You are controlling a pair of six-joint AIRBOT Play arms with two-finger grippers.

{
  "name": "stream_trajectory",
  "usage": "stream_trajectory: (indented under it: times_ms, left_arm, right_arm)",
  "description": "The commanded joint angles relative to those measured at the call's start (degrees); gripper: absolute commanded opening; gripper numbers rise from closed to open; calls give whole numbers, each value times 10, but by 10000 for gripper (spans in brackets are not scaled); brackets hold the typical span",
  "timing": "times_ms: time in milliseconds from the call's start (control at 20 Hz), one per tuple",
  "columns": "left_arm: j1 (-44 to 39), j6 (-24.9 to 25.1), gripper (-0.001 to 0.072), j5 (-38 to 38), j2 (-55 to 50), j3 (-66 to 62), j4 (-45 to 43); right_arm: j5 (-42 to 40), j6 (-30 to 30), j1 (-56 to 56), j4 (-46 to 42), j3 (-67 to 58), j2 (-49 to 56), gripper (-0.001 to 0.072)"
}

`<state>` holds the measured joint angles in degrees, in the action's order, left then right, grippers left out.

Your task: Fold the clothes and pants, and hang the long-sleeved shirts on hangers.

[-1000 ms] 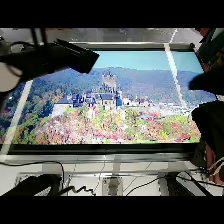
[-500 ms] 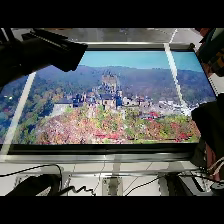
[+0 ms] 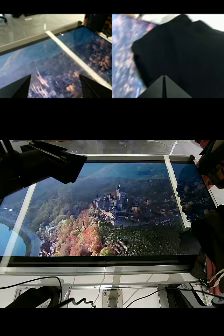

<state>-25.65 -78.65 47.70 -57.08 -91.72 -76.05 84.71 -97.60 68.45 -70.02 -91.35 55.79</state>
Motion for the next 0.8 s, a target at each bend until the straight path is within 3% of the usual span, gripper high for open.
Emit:
stream_trajectory:
  times_ms: [0,300,450,600,750]
  left_arm:
    - [0,0,707,0,0,0,0]
    - [0,0,708,0,0,0,0]
    - [0,0,707,0,0,0,0]
    - [0,0,708,0,0,0,0]
    - [0,0,707,0,0,0,0]
  right_arm:
    - [-1,35,-117,3,0,2,15]
    - [-18,42,-425,-112,0,23,15]
    - [-6,89,-553,-214,0,38,14]
    - [-14,90,-617,-319,0,40,15]
    - [-13,90,-620,-313,0,40,16]
